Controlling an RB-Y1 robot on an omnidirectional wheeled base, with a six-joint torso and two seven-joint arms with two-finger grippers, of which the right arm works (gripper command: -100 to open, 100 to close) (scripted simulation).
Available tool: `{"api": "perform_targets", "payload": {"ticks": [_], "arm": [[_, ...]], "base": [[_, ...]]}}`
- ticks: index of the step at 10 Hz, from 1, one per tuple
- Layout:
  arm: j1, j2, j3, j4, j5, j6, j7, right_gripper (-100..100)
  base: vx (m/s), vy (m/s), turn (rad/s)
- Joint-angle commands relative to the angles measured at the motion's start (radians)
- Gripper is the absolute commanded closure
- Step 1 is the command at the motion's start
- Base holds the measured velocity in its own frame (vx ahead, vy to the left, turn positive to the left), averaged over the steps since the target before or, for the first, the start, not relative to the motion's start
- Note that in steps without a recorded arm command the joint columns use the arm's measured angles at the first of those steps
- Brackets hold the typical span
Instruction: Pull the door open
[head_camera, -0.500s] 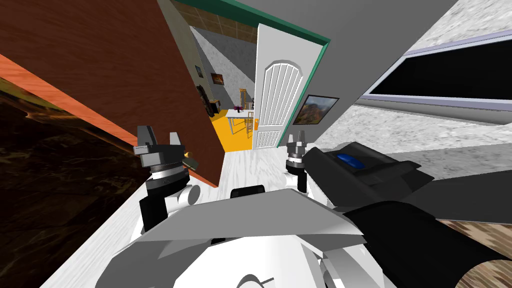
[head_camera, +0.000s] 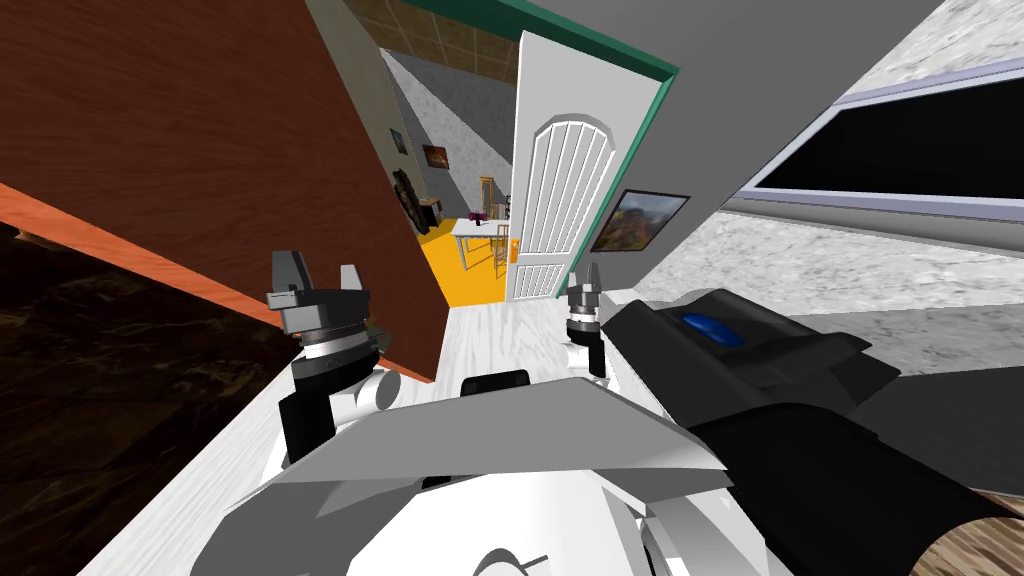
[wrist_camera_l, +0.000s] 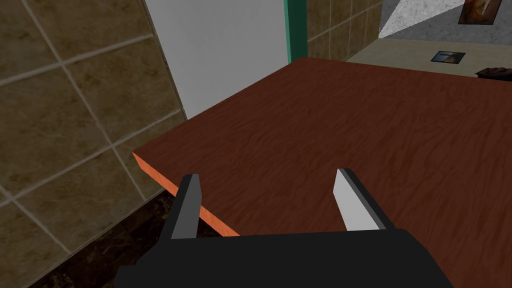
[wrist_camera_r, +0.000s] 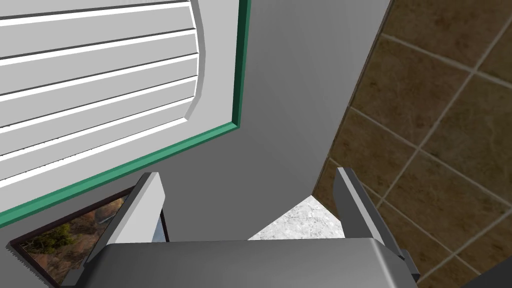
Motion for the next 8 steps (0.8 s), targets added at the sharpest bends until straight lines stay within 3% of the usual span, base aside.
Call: {"api": "perform_targets", "payload": {"ticks": [1,8], "arm": [[-0.015,-0.008,-0.003,0.029,-0.001,0.007,-0.003,-100],[-0.094,-0.029,-0.007,0.179,0.003,0.033,-0.008,-100]], "base": [[0.138,-0.018,0.024],[0.112,-0.011,0.022]]}}
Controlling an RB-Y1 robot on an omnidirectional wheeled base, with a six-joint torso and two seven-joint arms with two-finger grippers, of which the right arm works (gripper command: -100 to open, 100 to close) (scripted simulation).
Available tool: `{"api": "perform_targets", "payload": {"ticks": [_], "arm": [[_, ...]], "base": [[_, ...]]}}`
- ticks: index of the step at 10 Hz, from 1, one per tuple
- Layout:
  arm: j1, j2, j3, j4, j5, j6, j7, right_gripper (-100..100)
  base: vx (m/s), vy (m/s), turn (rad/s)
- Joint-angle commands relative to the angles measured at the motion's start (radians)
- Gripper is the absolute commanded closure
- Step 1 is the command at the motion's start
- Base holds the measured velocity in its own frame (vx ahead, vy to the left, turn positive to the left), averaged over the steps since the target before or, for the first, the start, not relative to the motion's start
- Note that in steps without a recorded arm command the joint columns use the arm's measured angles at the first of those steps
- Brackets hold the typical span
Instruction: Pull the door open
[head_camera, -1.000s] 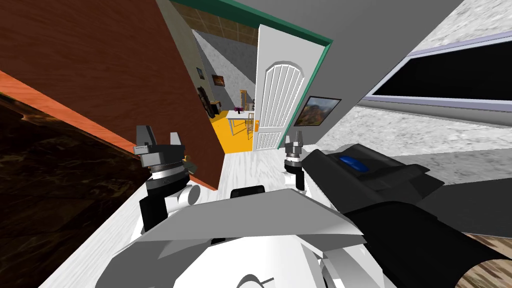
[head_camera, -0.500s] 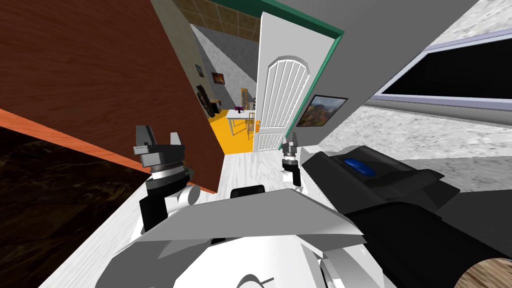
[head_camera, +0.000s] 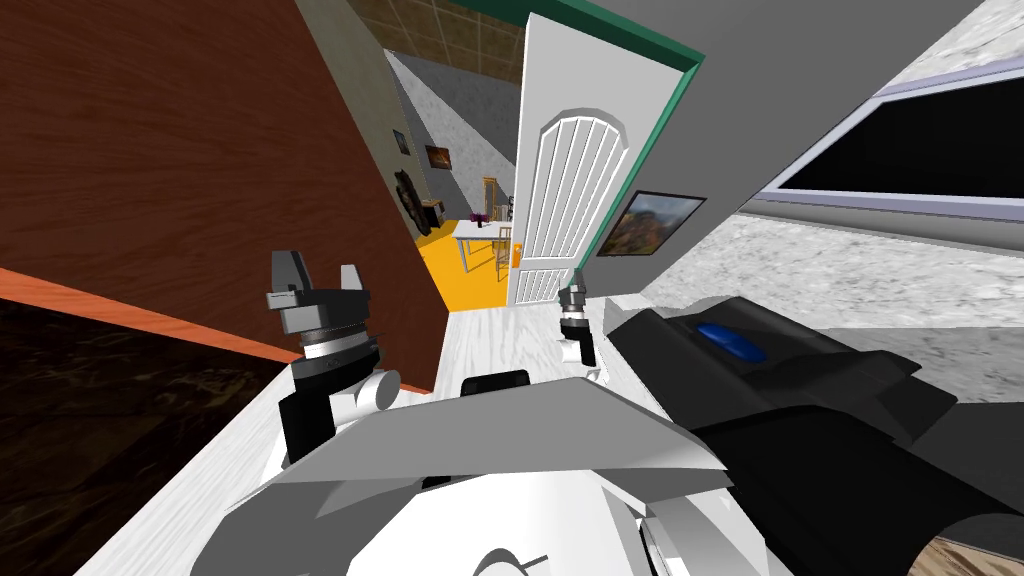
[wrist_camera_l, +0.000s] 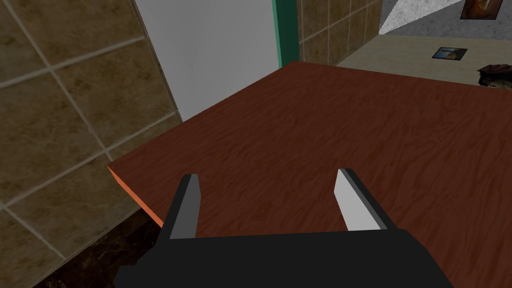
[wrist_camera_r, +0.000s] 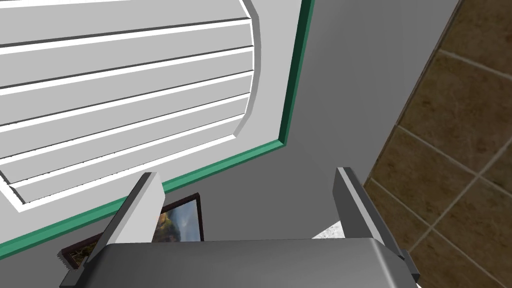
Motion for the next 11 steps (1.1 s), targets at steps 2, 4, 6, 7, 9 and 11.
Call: {"api": "perform_targets", "payload": {"ticks": [2,4,6,7,9,11], "arm": [[-0.037,-0.006,-0.002,0.065,0.002,0.009,-0.001,-100],[-0.06,-0.01,-0.003,0.109,0.003,0.017,-0.002,-100],[-0.085,-0.014,-0.005,0.156,0.004,0.025,-0.004,-100],[-0.098,-0.016,-0.005,0.18,0.004,0.029,-0.004,-100],[-0.123,-0.019,-0.007,0.228,0.005,0.037,-0.006,-100],[-0.148,-0.022,-0.008,0.276,0.006,0.045,-0.007,-100]], "base": [[0.088,-0.011,0.023],[0.107,-0.01,0.023],[0.099,-0.02,0.025],[0.106,-0.031,0.024],[0.097,-0.02,0.025],[0.093,-0.008,0.025]]}}
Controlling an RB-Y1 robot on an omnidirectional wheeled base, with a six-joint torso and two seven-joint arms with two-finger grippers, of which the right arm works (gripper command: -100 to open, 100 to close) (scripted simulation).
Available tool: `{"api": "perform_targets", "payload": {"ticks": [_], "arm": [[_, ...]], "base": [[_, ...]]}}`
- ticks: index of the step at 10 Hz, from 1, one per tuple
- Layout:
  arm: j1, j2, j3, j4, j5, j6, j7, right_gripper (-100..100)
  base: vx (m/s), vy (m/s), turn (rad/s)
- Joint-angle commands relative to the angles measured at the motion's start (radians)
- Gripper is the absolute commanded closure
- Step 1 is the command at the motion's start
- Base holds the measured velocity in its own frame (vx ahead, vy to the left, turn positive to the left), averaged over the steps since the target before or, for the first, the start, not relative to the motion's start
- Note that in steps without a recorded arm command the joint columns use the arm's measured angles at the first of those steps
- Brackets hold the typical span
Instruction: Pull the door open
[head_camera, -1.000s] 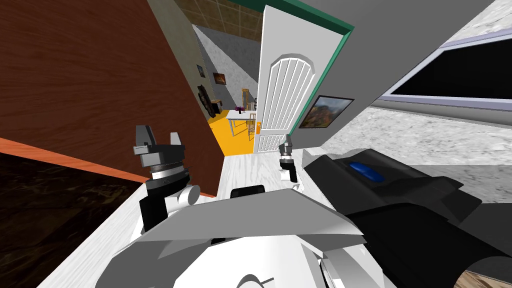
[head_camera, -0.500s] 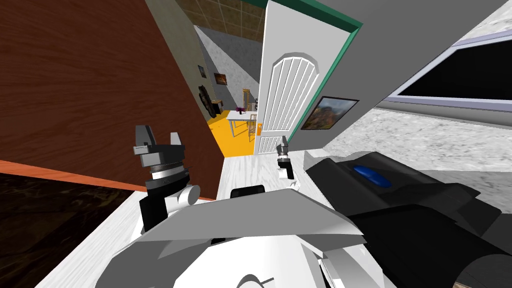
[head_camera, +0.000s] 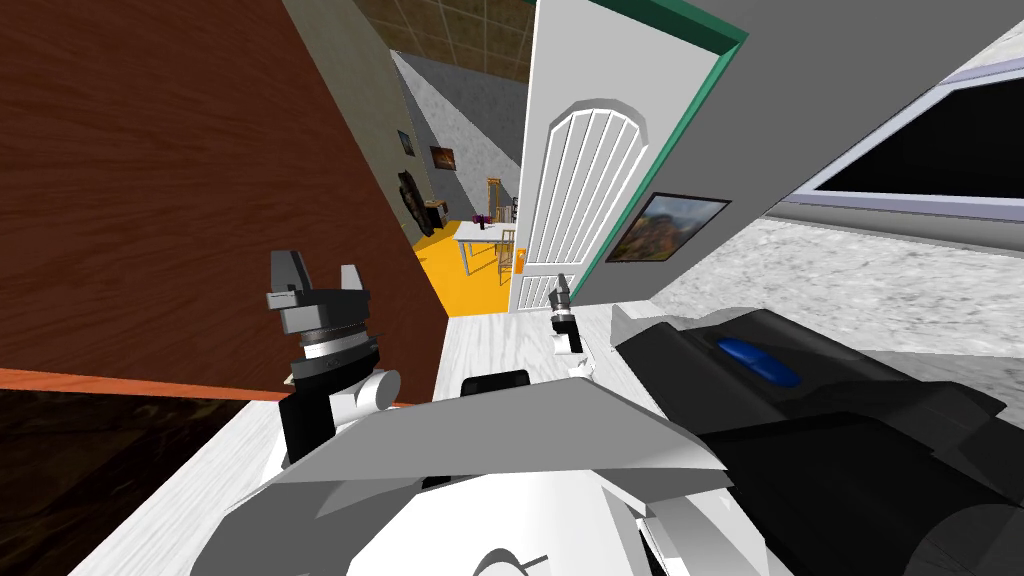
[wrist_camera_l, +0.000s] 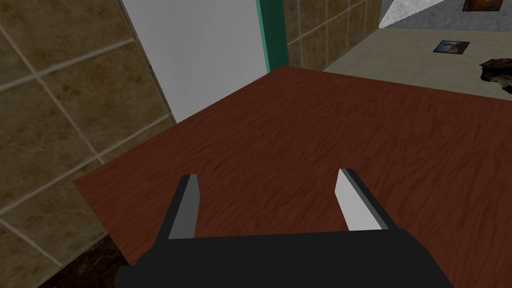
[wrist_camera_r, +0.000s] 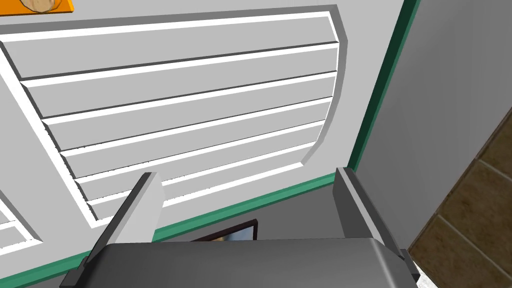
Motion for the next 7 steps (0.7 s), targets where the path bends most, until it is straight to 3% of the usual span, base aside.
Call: {"api": "perform_targets", "payload": {"ticks": [1,7], "arm": [[-0.014,-0.004,-0.003,0.03,-0.001,-0.004,-0.002,-100],[-0.091,-0.01,-0.007,0.176,0.003,0.021,-0.007,-100]], "base": [[0.061,-0.009,0.007],[0.094,-0.019,0.024]]}}
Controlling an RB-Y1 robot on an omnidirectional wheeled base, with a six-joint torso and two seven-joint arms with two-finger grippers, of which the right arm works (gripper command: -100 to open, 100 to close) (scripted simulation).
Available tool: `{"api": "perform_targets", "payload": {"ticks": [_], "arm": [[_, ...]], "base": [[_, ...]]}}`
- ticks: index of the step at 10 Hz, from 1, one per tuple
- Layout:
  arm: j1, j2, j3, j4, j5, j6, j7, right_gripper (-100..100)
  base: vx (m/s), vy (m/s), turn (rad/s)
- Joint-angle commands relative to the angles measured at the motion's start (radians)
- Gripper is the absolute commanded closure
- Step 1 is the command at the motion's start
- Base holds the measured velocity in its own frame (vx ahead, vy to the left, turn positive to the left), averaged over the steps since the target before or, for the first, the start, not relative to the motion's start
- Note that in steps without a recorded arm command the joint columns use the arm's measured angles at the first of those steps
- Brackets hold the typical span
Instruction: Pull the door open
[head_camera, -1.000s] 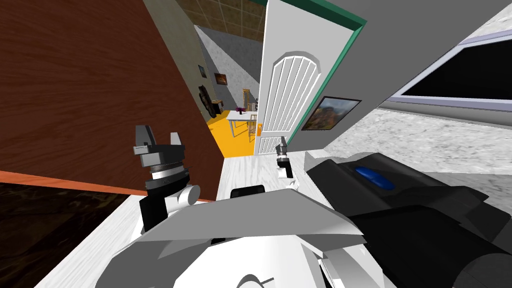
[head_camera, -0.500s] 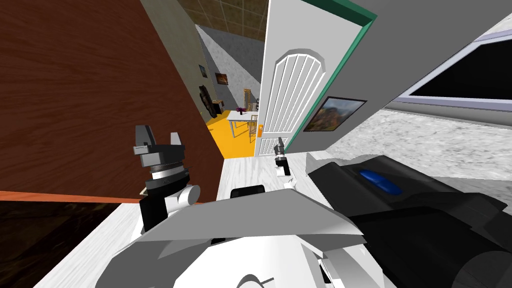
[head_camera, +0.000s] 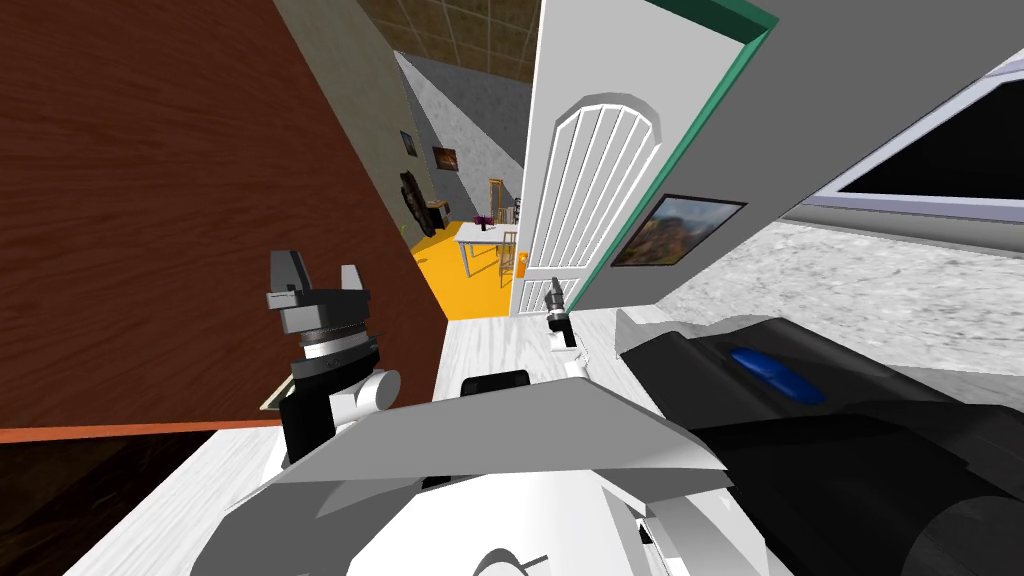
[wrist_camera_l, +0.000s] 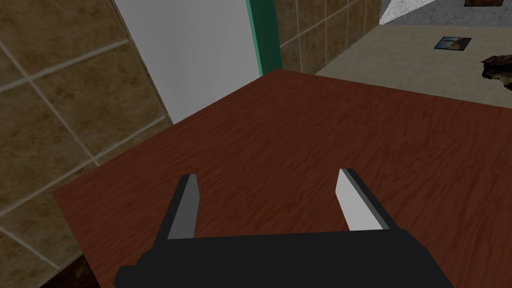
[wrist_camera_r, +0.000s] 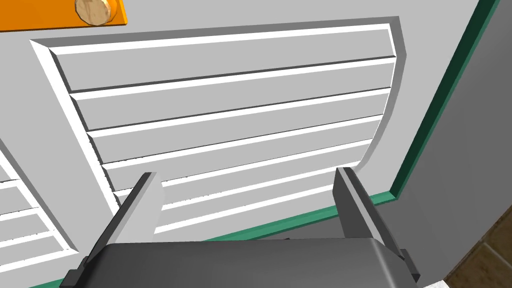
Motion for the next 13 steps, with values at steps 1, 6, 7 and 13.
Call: {"api": "perform_targets", "payload": {"ticks": [1,6,7,13], "arm": [[-0.022,0.0,-0.001,0.035,0.001,0.012,0.0,-100],[-0.082,-0.001,-0.004,0.15,0.004,0.031,-0.004,-100],[-0.094,-0.001,-0.005,0.172,0.004,0.035,-0.004,-100],[-0.166,0.002,-0.008,0.309,0.007,0.058,-0.009,-100]], "base": [[0.103,-0.025,0.021],[0.093,-0.02,0.025],[0.104,-0.018,0.022],[0.105,-0.022,0.023]]}}
